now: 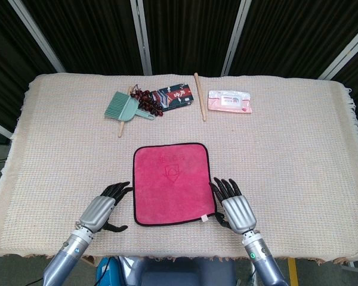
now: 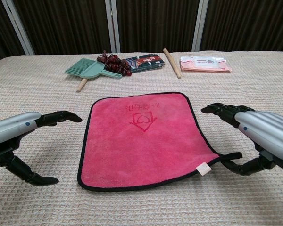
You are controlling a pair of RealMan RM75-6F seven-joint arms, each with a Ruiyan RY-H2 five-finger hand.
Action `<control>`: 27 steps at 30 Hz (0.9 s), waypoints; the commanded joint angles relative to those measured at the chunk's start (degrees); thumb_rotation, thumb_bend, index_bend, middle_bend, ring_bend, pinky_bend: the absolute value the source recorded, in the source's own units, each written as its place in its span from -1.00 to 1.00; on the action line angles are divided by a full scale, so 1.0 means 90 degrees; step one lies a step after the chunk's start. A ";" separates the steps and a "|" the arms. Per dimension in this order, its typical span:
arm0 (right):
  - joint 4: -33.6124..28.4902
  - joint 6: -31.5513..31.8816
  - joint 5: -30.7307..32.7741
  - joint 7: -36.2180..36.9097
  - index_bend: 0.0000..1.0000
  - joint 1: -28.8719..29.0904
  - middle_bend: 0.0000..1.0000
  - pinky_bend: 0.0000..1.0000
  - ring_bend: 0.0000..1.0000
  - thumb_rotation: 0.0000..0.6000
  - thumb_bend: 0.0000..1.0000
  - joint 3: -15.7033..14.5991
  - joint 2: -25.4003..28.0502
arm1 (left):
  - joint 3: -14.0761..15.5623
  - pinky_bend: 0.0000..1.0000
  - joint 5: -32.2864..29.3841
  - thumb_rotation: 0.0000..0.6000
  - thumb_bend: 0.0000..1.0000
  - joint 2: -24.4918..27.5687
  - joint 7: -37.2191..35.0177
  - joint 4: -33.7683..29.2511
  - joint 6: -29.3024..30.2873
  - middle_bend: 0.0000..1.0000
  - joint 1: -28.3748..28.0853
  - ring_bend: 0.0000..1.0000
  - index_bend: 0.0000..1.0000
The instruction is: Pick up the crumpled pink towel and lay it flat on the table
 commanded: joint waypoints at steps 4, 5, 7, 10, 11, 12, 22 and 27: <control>-0.0281 0.0404 -0.0351 0.0111 -1.00 -0.0230 -1.00 -1.00 -1.00 1.00 -0.28 -0.0062 0.0322 | 0.0028 -1.00 0.0360 1.00 -0.78 0.0483 0.0144 -0.0298 0.0506 -0.97 0.0215 -1.00 -0.81; -0.0313 0.0517 -0.0459 0.0140 -1.00 -0.0282 -1.00 -1.00 -1.00 1.00 -0.28 -0.0076 0.0417 | 0.0038 -1.00 0.0499 1.00 -0.78 0.0596 0.0143 -0.0316 0.0702 -0.97 0.0304 -1.00 -0.81; -0.0348 0.0658 -0.0580 0.0192 -1.00 -0.0358 -1.00 -1.00 -1.00 1.00 -0.29 -0.0103 0.0568 | 0.0045 -1.00 0.0705 1.00 -0.78 0.0765 0.0156 -0.0304 0.1012 -0.98 0.0439 -1.00 -0.81; -0.0475 0.0866 -0.0803 0.0400 -1.00 -0.0485 -1.00 -1.00 -1.00 1.00 -0.30 -0.0174 0.0842 | 0.0089 -1.00 0.1064 1.00 -0.78 0.1111 0.0301 -0.0256 0.1561 -0.98 0.0688 -1.00 -0.81; -0.0508 0.0929 -0.0860 0.0468 -1.00 -0.0527 -1.00 -1.00 -1.00 1.00 -0.30 -0.0195 0.0925 | 0.0105 -1.00 0.1160 1.00 -0.78 0.1227 0.0374 -0.0250 0.1730 -0.98 0.0769 -1.00 -0.81; -0.0529 0.1030 -0.0948 0.0537 -1.00 -0.0590 -1.00 -1.00 -1.00 1.00 -0.30 -0.0226 0.1052 | 0.0130 -1.00 0.1316 1.00 -0.78 0.1408 0.0508 -0.0233 0.2037 -0.99 0.0917 -1.00 -0.81; -0.0351 0.1633 -0.1240 0.0553 -1.00 -0.1115 -1.00 -1.00 -1.00 1.00 -0.35 -0.0409 0.1754 | 0.0306 -1.00 0.1596 1.00 -0.82 0.2212 0.0376 0.0220 0.3638 -1.00 0.2051 -1.00 -0.86; -0.0342 0.1794 -0.1240 0.0651 -1.00 -0.1280 -1.00 -1.00 -1.00 1.00 -0.36 -0.0354 0.1945 | 0.0249 -1.00 0.1411 1.00 -0.86 0.2417 -0.0061 0.0612 0.3952 -1.00 0.2399 -1.00 -0.91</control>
